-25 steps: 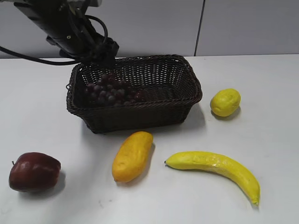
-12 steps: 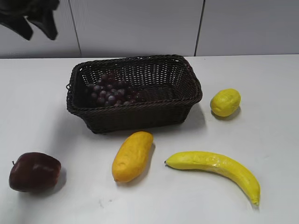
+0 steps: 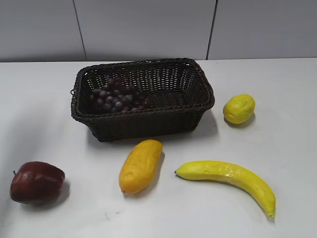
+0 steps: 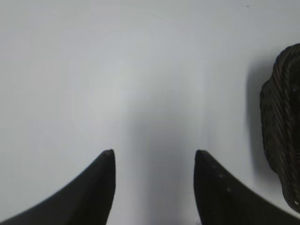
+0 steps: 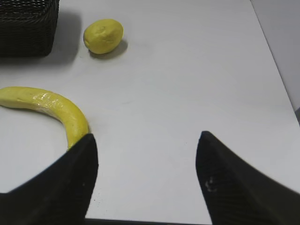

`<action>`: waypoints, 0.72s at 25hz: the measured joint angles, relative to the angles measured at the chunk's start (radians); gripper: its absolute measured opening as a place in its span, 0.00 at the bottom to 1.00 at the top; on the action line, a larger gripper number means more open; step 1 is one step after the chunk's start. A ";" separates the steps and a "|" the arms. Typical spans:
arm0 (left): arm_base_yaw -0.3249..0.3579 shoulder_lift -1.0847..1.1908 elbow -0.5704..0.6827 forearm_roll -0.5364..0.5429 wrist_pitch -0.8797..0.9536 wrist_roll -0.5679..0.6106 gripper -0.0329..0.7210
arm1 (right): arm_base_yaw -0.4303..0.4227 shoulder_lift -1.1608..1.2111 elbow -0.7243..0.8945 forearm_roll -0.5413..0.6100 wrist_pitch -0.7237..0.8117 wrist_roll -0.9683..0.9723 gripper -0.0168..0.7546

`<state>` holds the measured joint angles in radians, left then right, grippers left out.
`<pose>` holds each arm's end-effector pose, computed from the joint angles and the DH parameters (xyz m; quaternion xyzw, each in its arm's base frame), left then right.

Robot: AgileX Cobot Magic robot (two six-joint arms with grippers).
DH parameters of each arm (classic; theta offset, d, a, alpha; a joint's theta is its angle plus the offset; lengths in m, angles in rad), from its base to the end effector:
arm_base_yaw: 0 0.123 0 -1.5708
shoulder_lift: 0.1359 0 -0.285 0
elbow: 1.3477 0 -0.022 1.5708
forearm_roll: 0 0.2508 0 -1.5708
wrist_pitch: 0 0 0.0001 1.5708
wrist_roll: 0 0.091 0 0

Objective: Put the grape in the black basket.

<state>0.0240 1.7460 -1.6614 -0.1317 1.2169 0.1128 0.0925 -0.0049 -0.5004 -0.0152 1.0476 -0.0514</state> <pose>0.3698 -0.0023 0.3324 0.0321 0.9816 -0.0526 0.1809 -0.0050 -0.0017 0.2785 -0.0607 0.8462 0.0033 0.5294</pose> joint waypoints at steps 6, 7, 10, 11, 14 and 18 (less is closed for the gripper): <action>-0.003 -0.176 0.193 0.002 0.000 0.000 0.67 | 0.000 0.000 0.000 0.000 0.000 0.000 0.67; -0.003 -0.204 0.232 0.007 -0.001 0.000 0.66 | 0.000 0.000 0.000 0.000 0.000 0.000 0.67; -0.003 -0.304 0.354 0.021 0.000 0.000 0.66 | 0.000 0.000 0.000 0.000 0.000 0.000 0.67; -0.003 -0.333 0.390 0.025 0.000 0.000 0.65 | 0.000 0.000 0.000 0.000 0.000 0.000 0.67; -0.003 -0.427 0.522 0.039 0.001 0.000 0.65 | 0.000 0.000 0.000 0.000 0.000 0.000 0.67; -0.003 -0.548 0.683 0.052 -0.006 0.000 0.64 | 0.000 0.000 0.000 0.000 0.000 0.000 0.67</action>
<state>0.0211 1.1976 -0.9787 -0.0799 1.2109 0.1128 0.0925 -0.0049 -0.5004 -0.0152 1.0476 -0.0514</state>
